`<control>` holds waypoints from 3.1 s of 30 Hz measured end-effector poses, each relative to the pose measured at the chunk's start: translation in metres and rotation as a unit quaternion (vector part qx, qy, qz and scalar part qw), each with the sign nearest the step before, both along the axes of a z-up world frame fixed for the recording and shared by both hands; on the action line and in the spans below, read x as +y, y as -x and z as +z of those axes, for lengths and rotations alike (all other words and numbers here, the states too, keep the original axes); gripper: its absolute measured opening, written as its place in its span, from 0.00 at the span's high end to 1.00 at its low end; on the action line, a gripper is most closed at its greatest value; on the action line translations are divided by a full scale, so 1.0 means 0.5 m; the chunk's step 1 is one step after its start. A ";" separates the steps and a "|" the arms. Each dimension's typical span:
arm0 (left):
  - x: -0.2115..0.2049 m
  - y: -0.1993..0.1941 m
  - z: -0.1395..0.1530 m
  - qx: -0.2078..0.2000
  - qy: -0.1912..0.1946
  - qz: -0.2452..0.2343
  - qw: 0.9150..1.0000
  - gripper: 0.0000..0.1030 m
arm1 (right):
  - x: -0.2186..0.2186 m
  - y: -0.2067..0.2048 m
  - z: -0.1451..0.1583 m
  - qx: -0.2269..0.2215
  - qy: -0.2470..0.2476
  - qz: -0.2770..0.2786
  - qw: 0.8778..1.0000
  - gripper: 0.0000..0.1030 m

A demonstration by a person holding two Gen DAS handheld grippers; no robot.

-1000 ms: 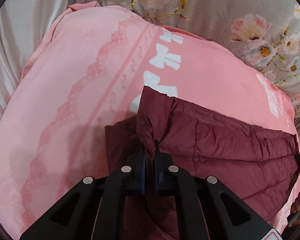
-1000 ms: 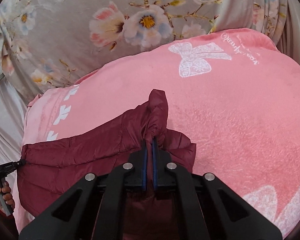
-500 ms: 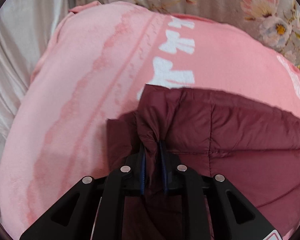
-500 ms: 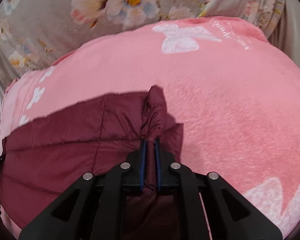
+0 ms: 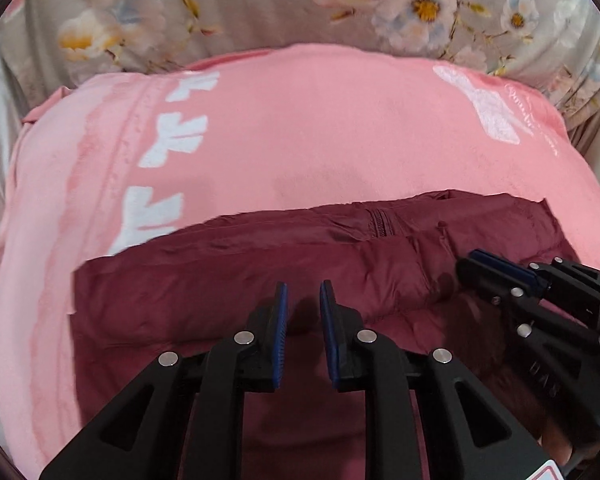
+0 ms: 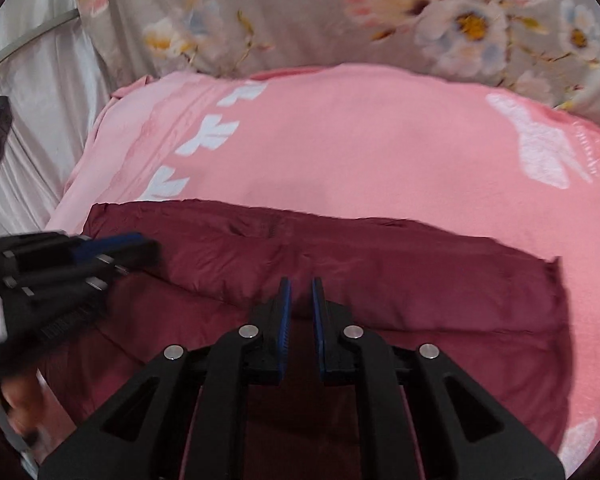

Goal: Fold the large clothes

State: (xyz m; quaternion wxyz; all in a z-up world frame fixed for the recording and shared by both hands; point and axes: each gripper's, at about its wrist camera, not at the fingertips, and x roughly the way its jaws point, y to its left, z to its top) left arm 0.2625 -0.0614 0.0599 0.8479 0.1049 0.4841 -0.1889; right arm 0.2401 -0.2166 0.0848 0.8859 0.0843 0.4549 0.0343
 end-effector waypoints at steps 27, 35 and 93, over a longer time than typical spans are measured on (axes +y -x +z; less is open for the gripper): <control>-0.053 -0.085 -0.121 -0.063 0.003 0.055 0.996 0.83 | -0.014 -0.082 -0.115 -0.004 0.000 -0.045 0.999 0.94; -0.055 -0.085 -0.123 -0.067 0.000 0.056 0.996 0.83 | -0.012 -0.082 -0.116 -0.005 -0.003 -0.047 0.999 0.94; 0.346 0.251 -0.017 -0.054 0.117 0.224 0.966 0.39 | 0.153 0.287 -0.033 -0.021 -0.018 -0.038 0.999 0.87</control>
